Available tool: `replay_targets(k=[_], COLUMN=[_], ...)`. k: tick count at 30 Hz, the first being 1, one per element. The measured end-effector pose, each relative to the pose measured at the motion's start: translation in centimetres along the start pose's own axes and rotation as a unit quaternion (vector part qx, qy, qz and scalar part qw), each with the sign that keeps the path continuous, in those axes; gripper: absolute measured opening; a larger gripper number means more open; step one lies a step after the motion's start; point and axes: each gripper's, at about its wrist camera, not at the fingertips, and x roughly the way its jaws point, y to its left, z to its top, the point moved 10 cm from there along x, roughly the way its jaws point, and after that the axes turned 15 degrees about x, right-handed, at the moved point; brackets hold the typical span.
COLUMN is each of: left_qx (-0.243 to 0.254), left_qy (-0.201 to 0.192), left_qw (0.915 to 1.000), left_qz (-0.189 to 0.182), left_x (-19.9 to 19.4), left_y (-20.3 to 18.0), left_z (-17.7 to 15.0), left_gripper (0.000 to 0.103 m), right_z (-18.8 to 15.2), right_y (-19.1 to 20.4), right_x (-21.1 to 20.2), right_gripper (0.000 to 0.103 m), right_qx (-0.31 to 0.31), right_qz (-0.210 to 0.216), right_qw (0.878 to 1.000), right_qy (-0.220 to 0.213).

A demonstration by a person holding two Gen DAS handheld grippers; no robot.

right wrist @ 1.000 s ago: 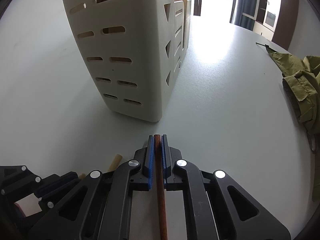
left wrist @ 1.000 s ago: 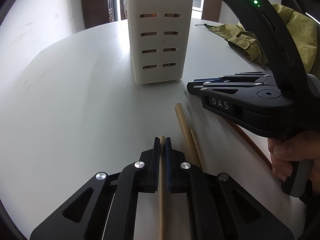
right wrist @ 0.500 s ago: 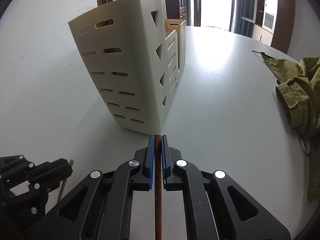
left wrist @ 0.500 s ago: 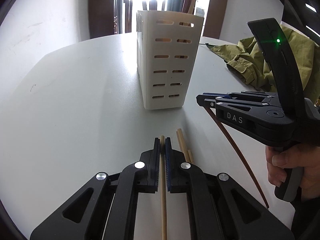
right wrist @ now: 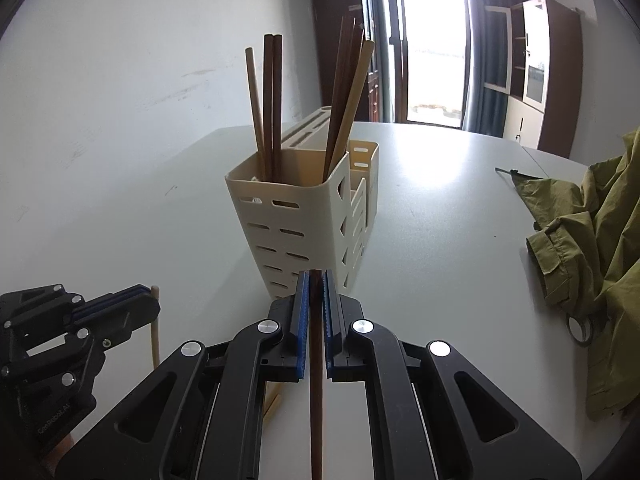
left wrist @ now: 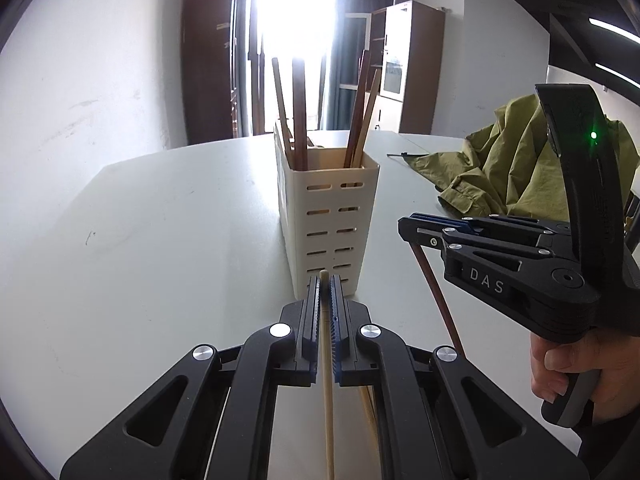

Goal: Organize utensils
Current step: 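Lift both held chopsticks and carry them toward the white holder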

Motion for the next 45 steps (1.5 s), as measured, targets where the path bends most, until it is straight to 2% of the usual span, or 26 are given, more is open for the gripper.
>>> replay_targets(k=[8, 12, 19, 26, 31, 34, 35, 36, 37, 39, 44, 45], left_qx=[0.0, 0.003, 0.002, -0.013, -0.025, -0.028, -0.025, -0.026, -0.03, -0.036, -0.051, -0.054], left_qy=[-0.044, -0.063, -0.096, -0.061, -0.022, -0.016, -0.017, -0.018, -0.021, -0.024, -0.008, -0.005], left_qw=[0.9989, 0.9978, 0.9952, 0.998, 0.9994, 0.9995, 0.9995, 0.9995, 0.9993, 0.999, 0.9986, 0.9985], left_qz=[0.018, 0.019, 0.021, 0.006, -0.003, -0.002, -0.002, -0.002, -0.005, -0.011, -0.012, -0.006], left_x=[-2.1, -3.1, -4.1, -1.1, 1.5, 2.5, 2.7, 3.0, 3.3, 4.0, 6.9, 7.4], left_y=[1.2, 1.4, 2.2, 2.5, 2.3, 2.2, 2.2, 2.2, 2.3, 2.6, 3.8, 4.2], left_z=[2.9, 4.3, 6.8, 5.6, 3.9, 3.3, 3.2, 3.2, 3.1, 3.1, 2.3, 2.1], left_gripper=[0.004, 0.0, 0.0, 0.0, 0.0, 0.0, 0.001, 0.009, 0.022, 0.028, 0.028, 0.021], right_z=[1.9, 3.0, 5.4, 5.1, 5.0, 5.1, 5.1, 5.2, 5.1, 5.1, 5.0, 5.0], right_y=[1.1, 1.4, 1.5, 0.1, 0.0, 0.2, 0.2, 0.2, 0.2, 0.2, 0.2, 0.2], right_x=[-2.8, -4.2, -6.1, -4.4, -4.4, -4.8, -4.8, -4.8, -4.8, -4.7, -4.5, -4.4], right_gripper=[0.007, 0.007, 0.007, 0.007, 0.007, 0.007, 0.007, 0.007, 0.007, 0.007, 0.007, 0.007], right_qx=[-0.012, -0.016, -0.011, -0.003, -0.001, -0.001, -0.001, -0.001, -0.001, -0.002, -0.003, -0.003], right_qz=[0.02, 0.027, 0.044, 0.031, 0.032, 0.033, 0.034, 0.034, 0.034, 0.034, 0.033, 0.033], right_qw=[0.999, 0.997, 0.993, 0.995, 0.995, 0.995, 0.995, 0.995, 0.995, 0.995, 0.996, 0.996], right_qy=[-0.046, -0.067, -0.109, -0.093, -0.09, -0.093, -0.094, -0.094, -0.094, -0.092, -0.088, -0.088])
